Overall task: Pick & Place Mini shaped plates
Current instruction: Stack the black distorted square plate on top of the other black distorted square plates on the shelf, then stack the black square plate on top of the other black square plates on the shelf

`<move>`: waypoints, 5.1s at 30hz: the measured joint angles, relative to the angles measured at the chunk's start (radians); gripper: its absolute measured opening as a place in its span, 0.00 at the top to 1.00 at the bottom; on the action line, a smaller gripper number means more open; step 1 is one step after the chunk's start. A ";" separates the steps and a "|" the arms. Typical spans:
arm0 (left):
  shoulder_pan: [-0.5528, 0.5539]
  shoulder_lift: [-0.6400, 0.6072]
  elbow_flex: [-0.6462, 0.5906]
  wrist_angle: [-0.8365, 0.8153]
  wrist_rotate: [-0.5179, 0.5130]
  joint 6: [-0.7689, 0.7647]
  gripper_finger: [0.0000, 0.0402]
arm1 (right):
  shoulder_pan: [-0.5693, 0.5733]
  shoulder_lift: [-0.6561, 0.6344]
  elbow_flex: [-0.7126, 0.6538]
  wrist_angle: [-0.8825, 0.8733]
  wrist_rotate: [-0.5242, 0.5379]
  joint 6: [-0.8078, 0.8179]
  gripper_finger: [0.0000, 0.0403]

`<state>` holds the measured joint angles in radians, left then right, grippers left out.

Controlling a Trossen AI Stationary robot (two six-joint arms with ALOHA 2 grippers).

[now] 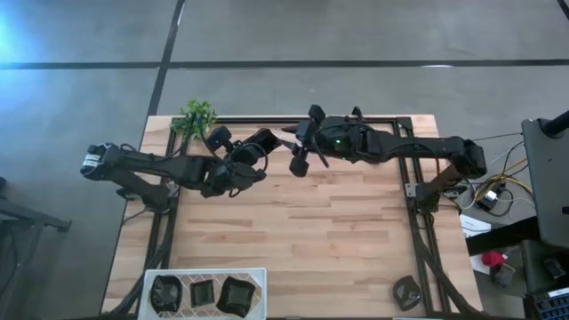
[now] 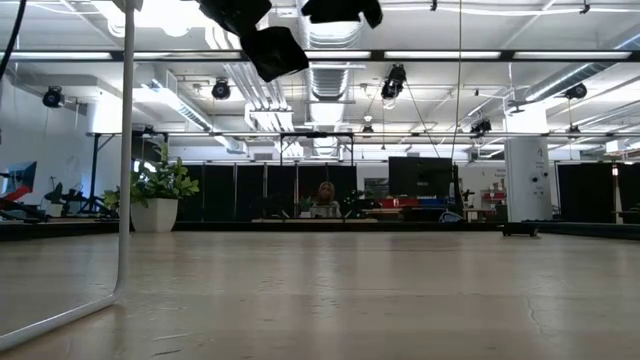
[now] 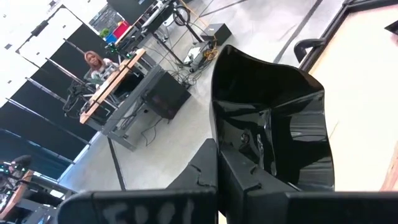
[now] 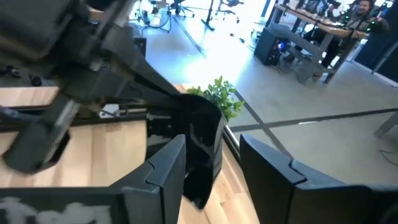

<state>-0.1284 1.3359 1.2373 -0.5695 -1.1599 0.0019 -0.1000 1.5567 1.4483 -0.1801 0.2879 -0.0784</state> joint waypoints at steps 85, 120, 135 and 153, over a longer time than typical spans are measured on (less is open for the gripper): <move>-0.667 0.014 0.001 -0.069 1.058 -1.052 1.00 | 0.093 -0.267 0.000 -0.371 -0.055 0.276 0.73; -0.641 0.006 0.001 -0.067 1.021 -0.692 0.83 | 0.093 -0.266 0.000 -0.371 -0.055 0.277 0.78; -0.632 -0.086 0.000 -0.085 0.728 -0.499 0.83 | 0.092 -0.266 0.000 -0.506 0.089 0.406 0.85; -0.632 -0.156 -0.014 -0.284 -0.003 -0.529 0.84 | -0.055 -0.265 -0.214 -0.833 0.204 0.755 0.93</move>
<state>-0.7605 1.1794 1.2237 -0.8535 -1.1628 -0.5272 -0.1552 1.2915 1.2344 -1.0130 0.4920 0.6770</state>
